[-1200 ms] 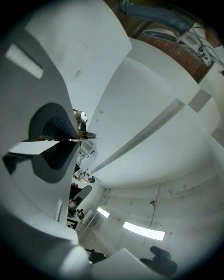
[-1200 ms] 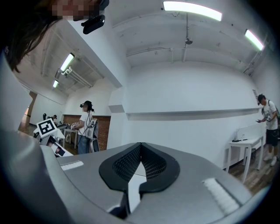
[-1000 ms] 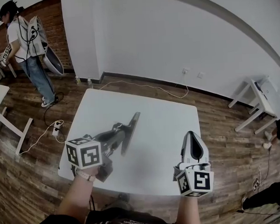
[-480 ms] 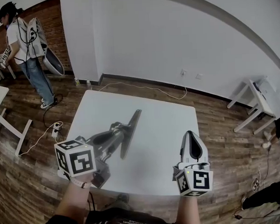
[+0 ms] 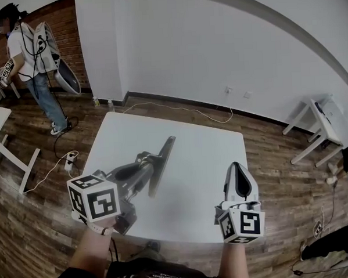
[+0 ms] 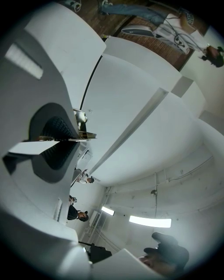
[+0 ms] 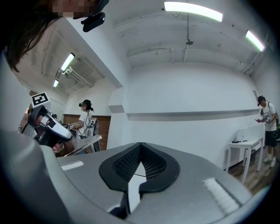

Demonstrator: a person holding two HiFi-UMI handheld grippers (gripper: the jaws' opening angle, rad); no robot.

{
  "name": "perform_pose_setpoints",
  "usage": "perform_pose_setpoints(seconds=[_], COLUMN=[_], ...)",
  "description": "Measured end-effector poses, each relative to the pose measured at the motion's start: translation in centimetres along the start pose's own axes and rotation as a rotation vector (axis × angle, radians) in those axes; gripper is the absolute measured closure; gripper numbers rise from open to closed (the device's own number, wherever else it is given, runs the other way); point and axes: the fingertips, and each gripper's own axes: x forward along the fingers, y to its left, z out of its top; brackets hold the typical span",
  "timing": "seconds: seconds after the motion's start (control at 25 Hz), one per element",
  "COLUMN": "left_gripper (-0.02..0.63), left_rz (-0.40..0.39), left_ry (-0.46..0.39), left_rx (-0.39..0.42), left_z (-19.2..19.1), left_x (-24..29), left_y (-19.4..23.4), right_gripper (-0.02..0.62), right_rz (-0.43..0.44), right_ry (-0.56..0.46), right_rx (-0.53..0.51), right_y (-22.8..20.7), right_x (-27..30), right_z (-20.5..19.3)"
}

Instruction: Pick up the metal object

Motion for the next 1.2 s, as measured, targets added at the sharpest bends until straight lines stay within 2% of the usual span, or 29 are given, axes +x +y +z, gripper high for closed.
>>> perform_pose_setpoints(seconds=[0.24,0.56,0.76,1.2], left_gripper=[0.604,0.604,0.604,0.604], left_rz=[-0.002,-0.002,0.012,0.014], left_ry=[0.002,0.003,-0.002,-0.009], left_rx=[-0.015,-0.012,0.017,0.009], left_z=[-0.3,-0.2,-0.2,0.1], left_x=[-0.2,-0.5,-0.8,-1.0], left_y=[-0.1,-0.8,-0.9,-1.1], right_gripper=[0.585,0.586,0.586,0.586], right_rz=[0.003,0.022,0.031,0.041], right_ry=[0.002,0.013,0.014,0.02], right_rx=[0.003,0.011,0.016,0.009], right_y=[0.0,0.2,0.5,0.6], right_x=[0.0,0.2,0.1,0.2], right_z=[-0.1,0.1,0.2,0.2])
